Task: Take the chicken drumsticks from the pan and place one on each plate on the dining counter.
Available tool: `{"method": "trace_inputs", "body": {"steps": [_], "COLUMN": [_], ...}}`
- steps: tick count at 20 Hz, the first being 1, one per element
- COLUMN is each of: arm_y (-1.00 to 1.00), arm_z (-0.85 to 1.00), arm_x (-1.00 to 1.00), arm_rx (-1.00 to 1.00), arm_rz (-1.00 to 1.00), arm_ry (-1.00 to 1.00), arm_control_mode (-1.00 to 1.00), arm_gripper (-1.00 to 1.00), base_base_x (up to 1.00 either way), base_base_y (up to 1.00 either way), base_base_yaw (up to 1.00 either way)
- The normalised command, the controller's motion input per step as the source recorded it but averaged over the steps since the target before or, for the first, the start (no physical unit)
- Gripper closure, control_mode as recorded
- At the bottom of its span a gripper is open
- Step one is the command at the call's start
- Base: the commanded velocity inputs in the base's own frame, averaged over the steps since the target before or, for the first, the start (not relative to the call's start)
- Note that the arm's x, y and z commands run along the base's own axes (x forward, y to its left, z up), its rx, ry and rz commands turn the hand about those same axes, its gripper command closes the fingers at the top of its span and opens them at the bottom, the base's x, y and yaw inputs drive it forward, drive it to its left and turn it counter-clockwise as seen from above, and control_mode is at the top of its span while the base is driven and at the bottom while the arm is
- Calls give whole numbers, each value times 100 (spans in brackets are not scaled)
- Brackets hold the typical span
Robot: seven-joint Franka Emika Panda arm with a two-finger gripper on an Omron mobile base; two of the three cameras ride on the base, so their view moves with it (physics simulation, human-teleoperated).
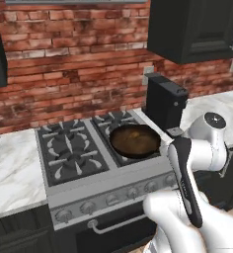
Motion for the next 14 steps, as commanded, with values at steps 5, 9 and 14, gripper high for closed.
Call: {"method": "trace_inputs", "body": {"steps": [5, 9, 14], "arm_y": [0, 0, 0], "arm_z": [0, 0, 0], "arm_x": [0, 0, 0], "arm_rx": [0, 0, 0], "arm_rz": [0, 0, 0], "arm_ry": [0, 0, 0], "arm_control_mode": [100, 100, 100], "arm_gripper": [-100, -100, -100], "base_base_x": [46, 57, 46], "base_base_y": [-36, -10, -13], "base_base_yaw": [35, 35, 36]}}
